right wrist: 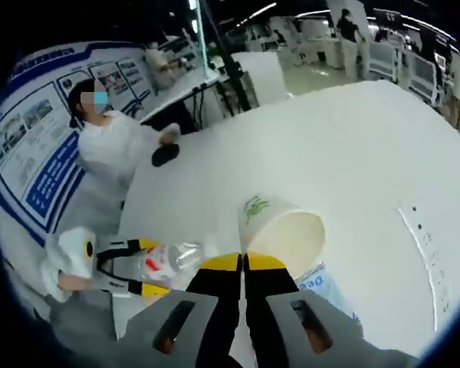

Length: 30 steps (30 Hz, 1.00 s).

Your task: Arrange the tabletop items into an orderly group along one side of the table until the central work area is clear of visible clutter.

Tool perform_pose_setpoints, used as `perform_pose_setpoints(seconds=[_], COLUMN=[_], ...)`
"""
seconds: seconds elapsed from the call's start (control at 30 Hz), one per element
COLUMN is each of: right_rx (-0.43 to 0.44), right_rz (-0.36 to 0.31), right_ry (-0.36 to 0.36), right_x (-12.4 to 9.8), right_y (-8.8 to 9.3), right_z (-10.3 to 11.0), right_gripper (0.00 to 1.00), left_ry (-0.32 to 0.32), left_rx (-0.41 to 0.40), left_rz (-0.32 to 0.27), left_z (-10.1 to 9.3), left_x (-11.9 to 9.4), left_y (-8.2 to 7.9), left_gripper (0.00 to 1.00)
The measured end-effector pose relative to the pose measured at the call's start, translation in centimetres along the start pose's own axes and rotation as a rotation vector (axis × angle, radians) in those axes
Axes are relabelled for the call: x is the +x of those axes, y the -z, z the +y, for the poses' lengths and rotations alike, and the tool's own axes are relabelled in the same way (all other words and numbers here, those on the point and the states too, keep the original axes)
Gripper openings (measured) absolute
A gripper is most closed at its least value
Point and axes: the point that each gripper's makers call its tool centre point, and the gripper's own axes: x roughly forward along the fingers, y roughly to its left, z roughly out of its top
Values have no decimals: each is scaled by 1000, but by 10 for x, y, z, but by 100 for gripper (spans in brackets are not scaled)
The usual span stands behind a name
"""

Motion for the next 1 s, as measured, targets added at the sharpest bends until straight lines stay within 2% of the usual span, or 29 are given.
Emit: perform_pose_setpoints(seconds=[0.1, 0.2, 0.33, 0.43, 0.57, 0.67, 0.73, 0.83, 0.97, 1.0], right_rx=[-63, -202, -252, -375, -439, -527, -615, -693, -734, -780], right_rz=[65, 154, 188, 261, 321, 366, 410, 453, 485, 515], right_ry=[13, 47, 40, 48, 46, 56, 52, 33, 23, 19], right_x=[-3, -7, -7, -9, -6, -6, -6, -5, -4, -5], right_y=[5, 11, 10, 18, 26, 29, 33, 36, 33, 34], right_z=[-2, -7, -8, -11, -17, -23, -26, -26, -25, -26], right_gripper=[0, 0, 0, 0, 0, 0, 0, 0, 0, 0], left_ry=[0, 0, 0, 0, -1, -1, 0, 1, 1, 1], left_rx=[-1, -1, -1, -1, -1, -2, 2, 1, 1, 0], left_rz=[-3, -4, -6, -6, -15, -18, -17, -17, -19, -20], left_z=[0, -1, -1, -1, -1, -1, -1, -1, -1, -1], left_x=[0, 0, 1, 1, 1, 1, 1, 1, 0, 0], left_y=[0, -1, -1, -1, -1, -1, -1, -1, -1, -1], left_gripper=[49, 49, 49, 49, 49, 49, 49, 49, 49, 49])
